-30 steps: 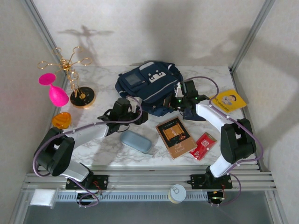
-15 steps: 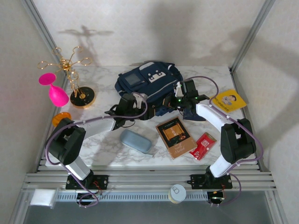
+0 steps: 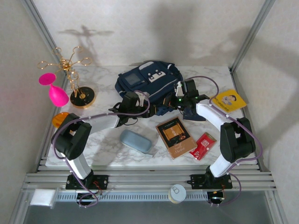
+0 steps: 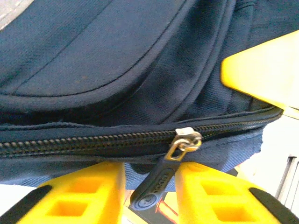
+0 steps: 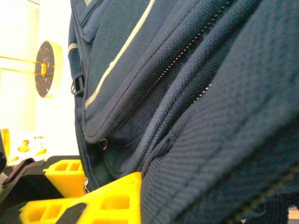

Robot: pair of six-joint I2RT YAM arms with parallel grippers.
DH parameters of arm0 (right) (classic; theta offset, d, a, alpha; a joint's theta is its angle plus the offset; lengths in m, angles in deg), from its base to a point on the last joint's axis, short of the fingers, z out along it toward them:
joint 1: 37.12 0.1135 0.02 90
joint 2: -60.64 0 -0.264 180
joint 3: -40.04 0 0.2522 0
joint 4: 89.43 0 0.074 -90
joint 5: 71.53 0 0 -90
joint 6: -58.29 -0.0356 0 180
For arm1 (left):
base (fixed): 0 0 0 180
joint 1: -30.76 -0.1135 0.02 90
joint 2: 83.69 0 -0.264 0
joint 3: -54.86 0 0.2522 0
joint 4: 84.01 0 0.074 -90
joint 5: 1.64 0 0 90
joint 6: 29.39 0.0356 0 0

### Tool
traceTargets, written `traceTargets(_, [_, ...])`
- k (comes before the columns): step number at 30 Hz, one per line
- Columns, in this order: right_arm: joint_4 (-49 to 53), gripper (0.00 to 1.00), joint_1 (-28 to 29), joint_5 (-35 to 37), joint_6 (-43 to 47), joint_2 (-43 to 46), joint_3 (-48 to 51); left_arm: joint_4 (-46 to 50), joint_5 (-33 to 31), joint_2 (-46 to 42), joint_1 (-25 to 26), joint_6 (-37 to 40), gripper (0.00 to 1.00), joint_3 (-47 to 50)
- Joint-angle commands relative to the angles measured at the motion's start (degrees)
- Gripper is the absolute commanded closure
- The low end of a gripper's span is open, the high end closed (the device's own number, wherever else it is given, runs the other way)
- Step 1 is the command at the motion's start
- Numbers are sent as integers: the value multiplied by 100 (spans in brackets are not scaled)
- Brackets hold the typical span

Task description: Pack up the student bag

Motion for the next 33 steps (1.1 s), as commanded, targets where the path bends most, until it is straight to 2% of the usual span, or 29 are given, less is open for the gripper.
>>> traceTargets(1, [-504, 100, 75, -478, 77, 27, -205, -368, 60, 67, 104, -20, 76, -198])
traceTargets(8, [-423, 100, 55, -535, 151, 17, -272, -13, -172, -119, 104, 274, 100, -167])
traceTargets(12, [-127, 100, -41, -614, 341, 113, -386, 460, -740, -398, 34, 511, 100, 11])
traceTargets(14, [48, 100, -124, -750, 471, 216, -393, 548, -972, -572, -168, 255, 100, 237])
traceTargets(16, [124, 100, -240, -943, 541, 330, -348, 408, -887, -769, -397, 56, 100, 541])
traceTargets(19, [290, 100, -436, -1306, 618, 415, -321, 446, -1166, -920, -682, 211, 100, 821])
traceTargets(21, [492, 100, -457, -1325, 802, 436, -375, 728, -1529, -856, -855, 365, 100, 765])
traceTargets(25, [658, 100, -455, -1336, 1062, 532, -271, 813, -1749, -542, -1318, 359, 100, 593])
traceTargets(30, [137, 100, -392, -1544, 825, 472, 117, 735, -1840, 68, -1779, 149, 100, 160])
traceTargets(33, [-214, 100, -112, -1337, 605, 265, 164, 710, -1887, 313, -1901, 179, 100, -137])
